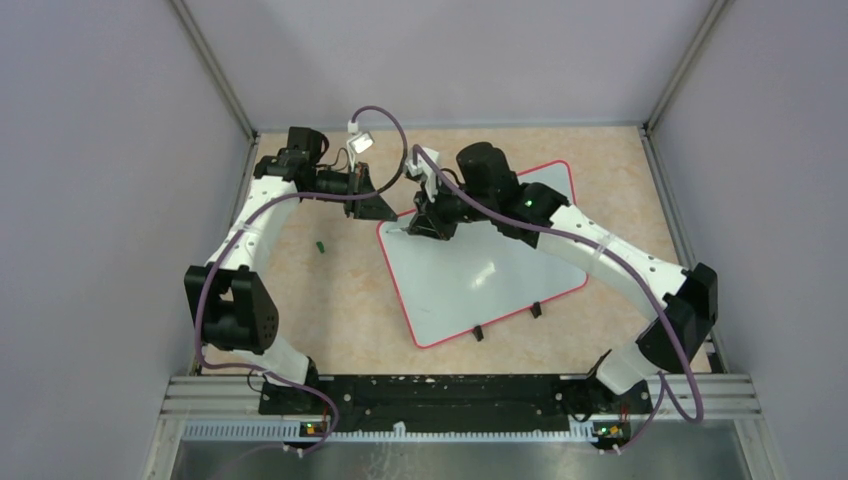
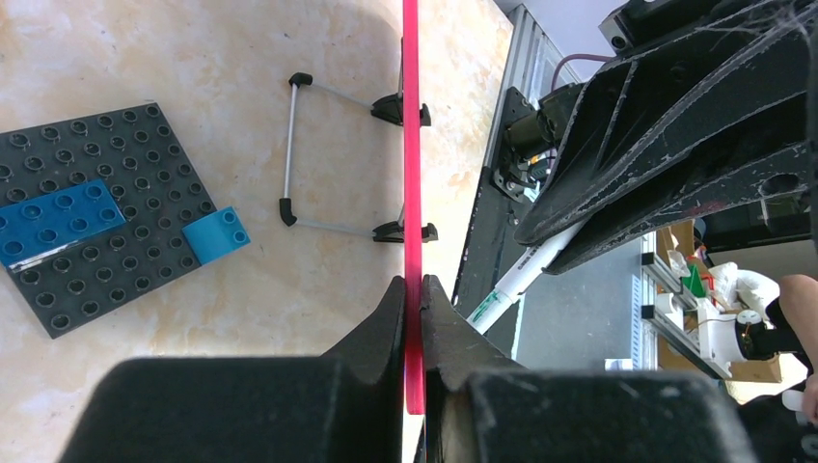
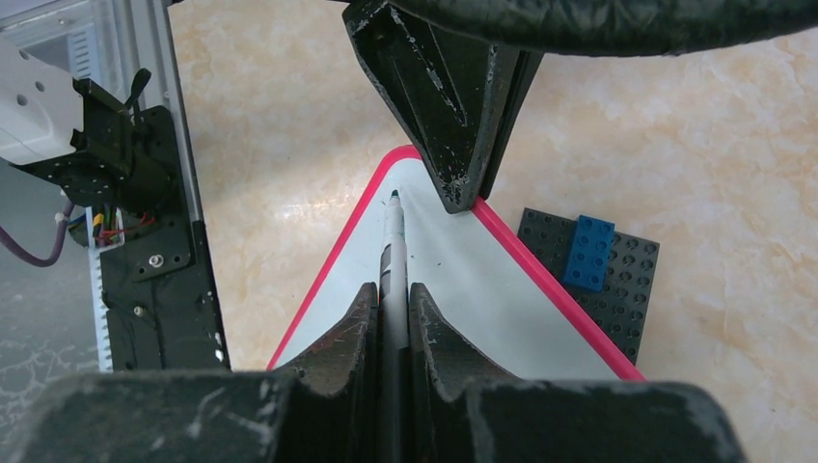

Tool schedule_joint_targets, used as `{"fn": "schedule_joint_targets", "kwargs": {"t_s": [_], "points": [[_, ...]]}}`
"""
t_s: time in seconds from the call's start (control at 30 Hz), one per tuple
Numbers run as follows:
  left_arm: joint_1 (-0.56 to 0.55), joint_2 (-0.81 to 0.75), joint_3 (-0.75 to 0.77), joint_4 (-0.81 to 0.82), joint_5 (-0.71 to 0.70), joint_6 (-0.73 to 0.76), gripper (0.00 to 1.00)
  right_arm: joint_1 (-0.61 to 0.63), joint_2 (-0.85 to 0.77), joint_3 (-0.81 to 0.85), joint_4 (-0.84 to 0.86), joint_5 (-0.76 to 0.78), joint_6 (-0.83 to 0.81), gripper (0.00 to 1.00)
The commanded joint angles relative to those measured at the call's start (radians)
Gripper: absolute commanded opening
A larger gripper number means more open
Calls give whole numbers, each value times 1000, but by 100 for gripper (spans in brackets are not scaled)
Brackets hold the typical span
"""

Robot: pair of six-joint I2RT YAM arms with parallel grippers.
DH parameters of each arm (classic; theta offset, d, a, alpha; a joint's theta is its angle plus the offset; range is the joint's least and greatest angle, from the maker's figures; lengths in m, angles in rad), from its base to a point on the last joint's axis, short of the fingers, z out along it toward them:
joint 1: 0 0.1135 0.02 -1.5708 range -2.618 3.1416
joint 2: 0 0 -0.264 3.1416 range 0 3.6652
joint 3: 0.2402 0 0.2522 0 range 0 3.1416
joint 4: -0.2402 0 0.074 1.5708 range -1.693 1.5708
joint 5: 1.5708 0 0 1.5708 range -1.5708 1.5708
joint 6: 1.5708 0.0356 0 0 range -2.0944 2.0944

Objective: Write a sentence on the whiteboard

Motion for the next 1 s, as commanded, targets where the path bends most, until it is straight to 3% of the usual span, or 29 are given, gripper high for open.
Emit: {"fn": "schedule_joint_targets", "kwargs": {"t_s": [0.0,0.97], "points": [[-6,4,2,6,46,7,0,15,2,61,29,6,0,0],[-9,5,2,5,42,12,0,13,5,26,7,49,-27,0]]}}
